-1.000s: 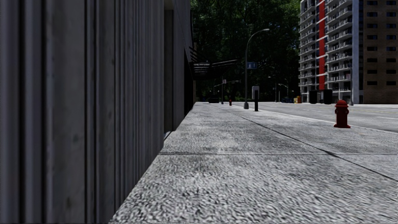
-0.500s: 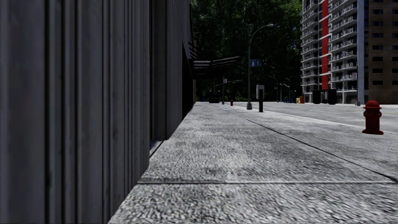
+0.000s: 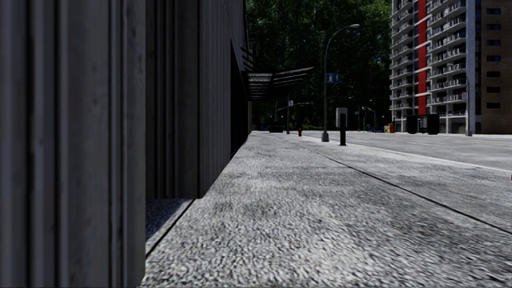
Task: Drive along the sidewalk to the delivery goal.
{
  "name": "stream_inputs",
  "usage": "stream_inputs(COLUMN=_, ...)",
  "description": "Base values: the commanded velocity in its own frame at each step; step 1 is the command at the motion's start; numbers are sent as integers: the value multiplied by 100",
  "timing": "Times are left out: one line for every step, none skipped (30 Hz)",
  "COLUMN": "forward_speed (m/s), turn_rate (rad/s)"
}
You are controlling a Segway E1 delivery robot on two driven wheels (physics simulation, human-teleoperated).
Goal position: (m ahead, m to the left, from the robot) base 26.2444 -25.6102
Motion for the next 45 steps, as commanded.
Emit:
stream_inputs(forward_speed=200, turn_rate=0)
stream_inputs(forward_speed=200, turn_rate=0)
stream_inputs(forward_speed=200, turn_rate=0)
stream_inputs(forward_speed=200, turn_rate=0)
stream_inputs(forward_speed=200, turn_rate=0)
stream_inputs(forward_speed=200, turn_rate=0)
stream_inputs(forward_speed=200, turn_rate=0)
stream_inputs(forward_speed=200, turn_rate=0)
stream_inputs(forward_speed=200, turn_rate=0)
stream_inputs(forward_speed=200, turn_rate=0)
stream_inputs(forward_speed=200, turn_rate=0)
stream_inputs(forward_speed=200, turn_rate=0)
stream_inputs(forward_speed=200, turn_rate=0)
stream_inputs(forward_speed=200, turn_rate=0)
stream_inputs(forward_speed=200, turn_rate=0)
stream_inputs(forward_speed=200, turn_rate=0)
stream_inputs(forward_speed=200, turn_rate=0)
stream_inputs(forward_speed=200, turn_rate=0)
stream_inputs(forward_speed=200, turn_rate=0)
stream_inputs(forward_speed=200, turn_rate=0)
stream_inputs(forward_speed=200, turn_rate=0)
stream_inputs(forward_speed=200, turn_rate=0)
stream_inputs(forward_speed=200, turn_rate=0)
stream_inputs(forward_speed=200, turn_rate=0)
stream_inputs(forward_speed=200, turn_rate=0)
stream_inputs(forward_speed=200, turn_rate=0)
stream_inputs(forward_speed=200, turn_rate=0)
stream_inputs(forward_speed=200, turn_rate=0)
stream_inputs(forward_speed=200, turn_rate=0)
stream_inputs(forward_speed=200, turn_rate=0)
stream_inputs(forward_speed=200, turn_rate=0)
stream_inputs(forward_speed=200, turn_rate=0)
stream_inputs(forward_speed=200, turn_rate=0)
stream_inputs(forward_speed=200, turn_rate=0)
stream_inputs(forward_speed=200, turn_rate=0)
stream_inputs(forward_speed=200, turn_rate=0)
stream_inputs(forward_speed=200, turn_rate=0)
stream_inputs(forward_speed=200, turn_rate=0)
stream_inputs(forward_speed=200, turn_rate=0)
stream_inputs(forward_speed=200, turn_rate=0)
stream_inputs(forward_speed=200, turn_rate=0)
stream_inputs(forward_speed=200, turn_rate=0)
stream_inputs(forward_speed=200, turn_rate=0)
stream_inputs(forward_speed=200, turn_rate=0)
stream_inputs(forward_speed=200, turn_rate=0)
